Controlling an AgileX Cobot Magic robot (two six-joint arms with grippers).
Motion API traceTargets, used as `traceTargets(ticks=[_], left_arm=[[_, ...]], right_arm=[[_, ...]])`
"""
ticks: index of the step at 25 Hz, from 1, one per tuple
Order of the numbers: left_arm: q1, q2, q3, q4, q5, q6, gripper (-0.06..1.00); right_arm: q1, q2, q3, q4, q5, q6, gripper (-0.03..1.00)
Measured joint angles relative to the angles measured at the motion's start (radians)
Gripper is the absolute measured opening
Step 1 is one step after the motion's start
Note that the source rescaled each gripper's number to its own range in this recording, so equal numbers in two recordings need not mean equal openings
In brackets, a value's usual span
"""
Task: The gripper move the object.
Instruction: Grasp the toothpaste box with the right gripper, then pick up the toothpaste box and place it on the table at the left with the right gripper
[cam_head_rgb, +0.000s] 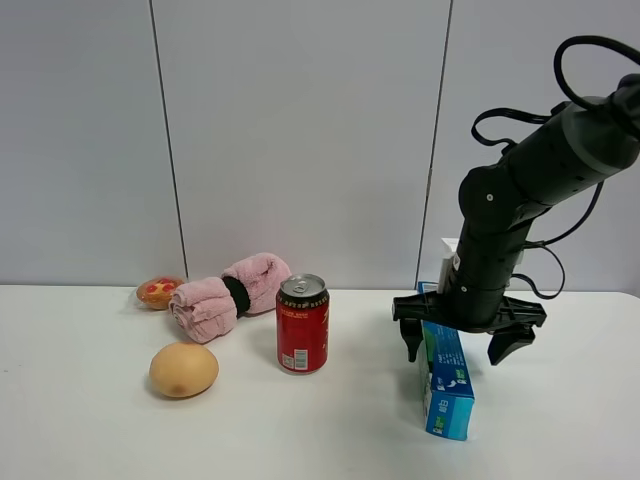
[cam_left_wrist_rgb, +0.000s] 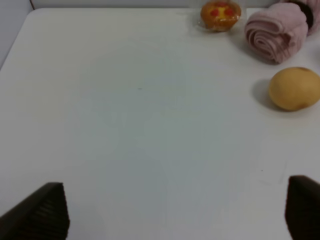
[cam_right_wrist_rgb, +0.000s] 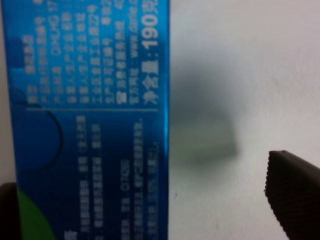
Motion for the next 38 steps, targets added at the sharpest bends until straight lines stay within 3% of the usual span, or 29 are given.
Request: traceTargets(ticks=[11, 18, 21, 31, 38], left_arm=[[0.000, 0.000, 0.000, -0.001, 0.000, 0.000, 1.00], [0.000, 0.000, 0.000, -0.001, 0.000, 0.000, 1.00], [0.000, 0.000, 0.000, -0.001, 0.000, 0.000, 1.00], [0.000, 0.000, 0.000, -0.001, 0.000, 0.000, 1.00], [0.000, 0.000, 0.000, -0.001, 0.000, 0.000, 1.00]], right_arm=[[0.000, 0.002, 0.000, 0.000, -0.052, 0.004, 0.26], [0.006, 0.060, -0.001, 0.000, -0.056, 0.007, 0.16], [0.010, 0.061, -0.001, 0.002, -0.055, 0.007, 0.00], [0.018, 0.050, -0.003, 0.026, -0.042, -0.085, 0.00], [0.064, -0.083, -0.169, 0.091, 0.215, -0.296, 0.00]])
